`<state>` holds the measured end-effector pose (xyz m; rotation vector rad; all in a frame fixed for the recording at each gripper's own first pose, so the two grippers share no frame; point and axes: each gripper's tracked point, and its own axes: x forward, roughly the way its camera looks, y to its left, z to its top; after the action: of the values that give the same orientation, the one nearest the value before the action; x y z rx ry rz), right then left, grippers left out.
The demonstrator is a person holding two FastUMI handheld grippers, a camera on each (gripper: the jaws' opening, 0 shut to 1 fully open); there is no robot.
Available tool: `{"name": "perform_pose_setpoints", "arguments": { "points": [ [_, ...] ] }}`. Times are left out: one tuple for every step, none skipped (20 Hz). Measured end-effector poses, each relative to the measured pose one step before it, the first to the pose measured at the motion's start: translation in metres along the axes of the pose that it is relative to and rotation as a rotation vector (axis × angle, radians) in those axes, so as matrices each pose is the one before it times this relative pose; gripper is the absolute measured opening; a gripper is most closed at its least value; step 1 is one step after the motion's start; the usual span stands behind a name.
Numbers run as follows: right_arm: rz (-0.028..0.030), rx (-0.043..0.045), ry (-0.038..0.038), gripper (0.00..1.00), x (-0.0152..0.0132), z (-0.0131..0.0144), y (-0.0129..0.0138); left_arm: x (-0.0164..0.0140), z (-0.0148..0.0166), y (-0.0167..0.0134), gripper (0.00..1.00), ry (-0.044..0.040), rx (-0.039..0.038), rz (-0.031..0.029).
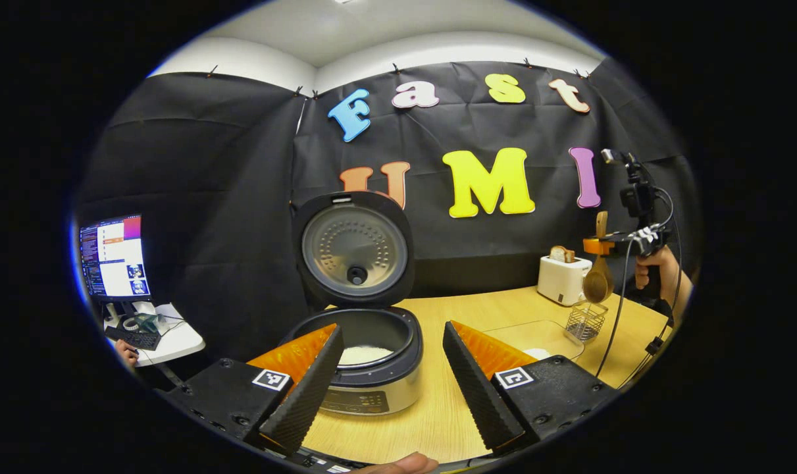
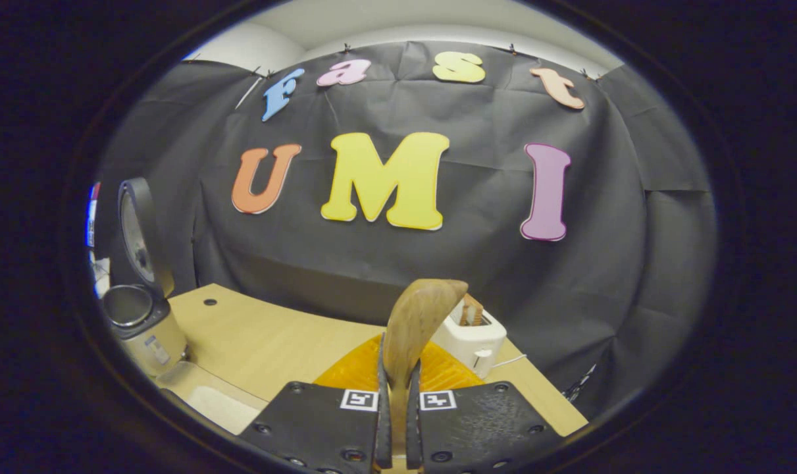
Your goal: Close the left gripper, press the button to open the rice cooker; take a wooden spoon from the chopstick holder with the right hand, scoop a spoonful of rice and pour it into the rice cooker, then put the wooden spoon back into the chopstick holder.
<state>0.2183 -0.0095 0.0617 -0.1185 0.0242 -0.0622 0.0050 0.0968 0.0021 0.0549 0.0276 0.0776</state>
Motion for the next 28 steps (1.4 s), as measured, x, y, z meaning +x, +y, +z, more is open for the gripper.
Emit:
{"name": "perform_pose_setpoints", "arguments": {
  "points": [
    [-0.00540, 0.00623, 0.00763, 0.08, 0.00399, -0.00702, -0.00367, -0.00059, 0.00063, -0.00470, 0.97, 0.00030, -0.00167, -0.00817],
    [0.00081, 0.01137, 0.00803, 0.09, 0.00616, -0.00712, -0.00162, -0.00014, 0.00007, -0.00321, 0.97, -0.00078, -0.00192, -0.00500],
    [0.00264, 0.01222, 0.00837, 0.08, 0.00474, -0.00569, -0.00136, 0.00019, 0.00036, -0.00117, 0.97, -0.00134, -0.00207, -0.00207],
    [-0.00027, 0.00866, 0.00321, 0.08, 0.00646, -0.00469, -0.00160, 0.00013, 0.00118, -0.00025, 0.97, -0.00347, -0.00201, 0.00108],
    [-0.00516, 0.01028, 0.00339, 0.08, 0.00380, -0.00418, -0.00252, -0.00034, -0.00040, -0.00188, 0.97, -0.00137, 0.00008, 0.00039],
    [-0.00296, 0.00447, 0.00255, 0.08, 0.00395, -0.00397, -0.00181, 0.00006, 0.00073, -0.00108, 0.97, -0.00025, 0.00183, 0.00069],
    [-0.00075, 0.00695, 0.00936, 0.08, 0.00390, -0.00582, -0.00089, -0.00050, 0.00021, -0.00193, 0.97, -0.00029, 0.00119, 0.00160],
    [0.00791, 0.01166, 0.00982, 0.08, 0.00262, -0.00619, 0.00145, 0.00062, 0.00046, -0.00044, 0.97, -0.00097, -0.00147, 0.00223],
    [0.01242, 0.01560, 0.01682, 0.10, 0.00124, -0.00532, 0.00223, -0.00048, -0.00029, 0.00047, 0.97, -0.00161, -0.00376, 0.00210],
    [0.00155, 0.01620, 0.01259, 0.11, 0.00217, -0.00354, 0.00099, -0.00085, 0.00073, -0.00077, 0.97, -0.00343, -0.00585, 0.00044],
    [-0.00327, 0.01799, -0.00513, 0.12, 0.00163, -0.00076, -0.00258, 0.00023, 0.00032, -0.00026, 0.97, -0.00247, -0.00596, -0.00094],
    [0.00623, 0.01401, 0.00114, 0.22, 0.00088, 0.00017, 0.00036, -0.00009, 0.00066, -0.00082, 0.97, -0.00279, -0.00309, 0.00168],
    [0.00690, 0.00959, -0.01373, 0.33, -0.00064, 0.00282, 0.00083, 0.00001, 0.00103, 0.00255, 0.97, -0.00191, 0.00009, 0.00742],
    [-0.01125, 0.00126, -0.00937, 0.46, -0.00073, 0.00107, -0.00403, 0.00100, -0.00032, 0.00249, 1.00, -0.00198, 0.00063, 0.00928],
    [-0.00584, -0.00165, -0.00336, 0.48, 0.00038, 0.00042, -0.00182, 0.00064, 0.00096, 0.00016, 0.97, -0.00354, -0.00216, 0.00788],
    [0.00744, -0.00062, 0.00016, 0.61, -0.00027, -0.00084, 0.00099, 0.00201, 0.00024, 0.00153, 0.97, -0.00243, -0.00742, 0.00559],
    [-0.00226, -0.00072, -0.00284, 0.69, -0.00121, 0.00050, -0.00170, 0.00172, -0.00054, 0.00104, 0.97, -0.00031, -0.01165, 0.00458],
    [-0.00374, -0.00108, -0.00636, 0.87, 0.00052, 0.00100, -0.00333, 0.00205, -0.00007, 0.00021, 0.97, -0.00034, -0.00939, 0.00148],
    [-0.01591, -0.00331, -0.00694, 0.91, -0.00147, 0.00360, -0.00491, 0.00364, 0.00156, -0.00020, 0.97, 0.00147, -0.00355, 0.00075],
    [-0.02261, -0.01091, -0.00342, 0.95, -0.00171, -0.00071, -0.00744, 0.00333, 0.00099, 0.00318, 0.97, 0.00637, -0.00154, 0.00680],
    [-0.01524, -0.00690, -0.01223, 0.95, -0.00225, 0.00291, -0.00539, 0.00301, 0.00116, 0.00430, 0.97, 0.00428, 0.00173, 0.00809],
    [-0.01818, 0.00028, -0.01477, 0.96, -0.00329, 0.00429, -0.00538, 0.00308, 0.00304, 0.00379, 0.97, -0.00009, 0.00211, 0.00580],
    [-0.00980, 0.00893, -0.01967, 0.96, -0.00438, 0.00508, -0.00497, 0.00322, 0.00555, 0.00369, 0.97, -0.00437, -0.00091, 0.00581],
    [-0.00717, 0.01229, -0.01574, 0.96, -0.00548, 0.00360, -0.00375, 0.00305, 0.00651, 0.00311, 0.97, -0.00689, -0.00645, 0.00065],
    [-0.00947, 0.01626, -0.01841, 0.96, -0.00683, 0.00595, -0.00565, 0.00241, 0.00820, -0.00060, 0.97, -0.00472, -0.00715, -0.00321],
    [-0.00343, 0.01520, -0.00916, 0.96, -0.00569, 0.00293, -0.00319, 0.00285, 0.00850, 0.00449, 0.97, -0.00935, -0.00866, 0.00306],
    [0.00243, 0.01684, -0.00676, 0.95, -0.00884, 0.00326, -0.00224, 0.00299, 0.00853, 0.00523, 0.97, -0.00847, -0.00486, 0.00649],
    [0.00812, 0.01639, -0.00824, 0.96, -0.00734, 0.00435, -0.00051, 0.00328, 0.00929, 0.00472, 0.97, -0.00945, 0.00421, 0.00448]
  ]
}}
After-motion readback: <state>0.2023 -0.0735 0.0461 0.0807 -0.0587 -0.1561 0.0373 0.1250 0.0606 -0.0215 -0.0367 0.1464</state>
